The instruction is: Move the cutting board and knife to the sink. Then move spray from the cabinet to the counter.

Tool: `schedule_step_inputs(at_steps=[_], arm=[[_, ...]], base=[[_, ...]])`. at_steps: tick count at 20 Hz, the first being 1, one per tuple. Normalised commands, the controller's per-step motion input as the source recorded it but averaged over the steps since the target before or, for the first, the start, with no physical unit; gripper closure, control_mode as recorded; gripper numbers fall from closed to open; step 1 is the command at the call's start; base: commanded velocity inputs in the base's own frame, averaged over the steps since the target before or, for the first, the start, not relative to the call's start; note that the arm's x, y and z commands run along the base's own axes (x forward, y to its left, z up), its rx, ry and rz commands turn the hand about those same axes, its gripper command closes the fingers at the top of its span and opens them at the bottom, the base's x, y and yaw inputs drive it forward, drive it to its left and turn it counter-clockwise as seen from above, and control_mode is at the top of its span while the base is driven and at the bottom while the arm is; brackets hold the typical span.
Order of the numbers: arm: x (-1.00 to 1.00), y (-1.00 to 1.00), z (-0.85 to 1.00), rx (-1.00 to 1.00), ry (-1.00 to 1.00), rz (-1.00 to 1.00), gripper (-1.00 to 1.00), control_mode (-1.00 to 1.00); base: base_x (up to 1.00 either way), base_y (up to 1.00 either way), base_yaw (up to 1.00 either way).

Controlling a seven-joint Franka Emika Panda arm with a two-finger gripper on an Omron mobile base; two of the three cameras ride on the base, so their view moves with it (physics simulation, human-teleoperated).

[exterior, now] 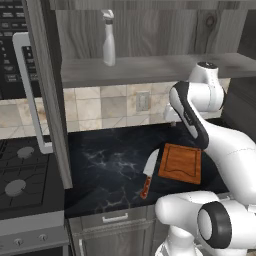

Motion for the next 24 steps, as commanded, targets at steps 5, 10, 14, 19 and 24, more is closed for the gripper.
schedule_step_inputs(at_steps=[5, 10, 14, 19, 24], arm=[[0.15, -0.05, -0.28, -0.06, 0.0, 0.1, -1.0, -1.0], [0.27, -0.02, -0.34, -0.08, -0.02, 0.09, -1.0, -1.0], [0.29, -0.01, -0.33, -0.04, -0.16, 0.08, -1.0, -1.0], [0.3, -0.07, -0.29, 0.0, -0.16, 0.08, -1.0, -1.0], [0.31, -0.08, -0.32, 0.0, -0.1, 0.06, -1.0, -1.0]], base=[[0.0, 0.0, 0.0], [0.0, 0.0, 0.0], [0.0, 0.0, 0.0], [0.0, 0.0, 0.0], [0.0, 0.0, 0.0]])
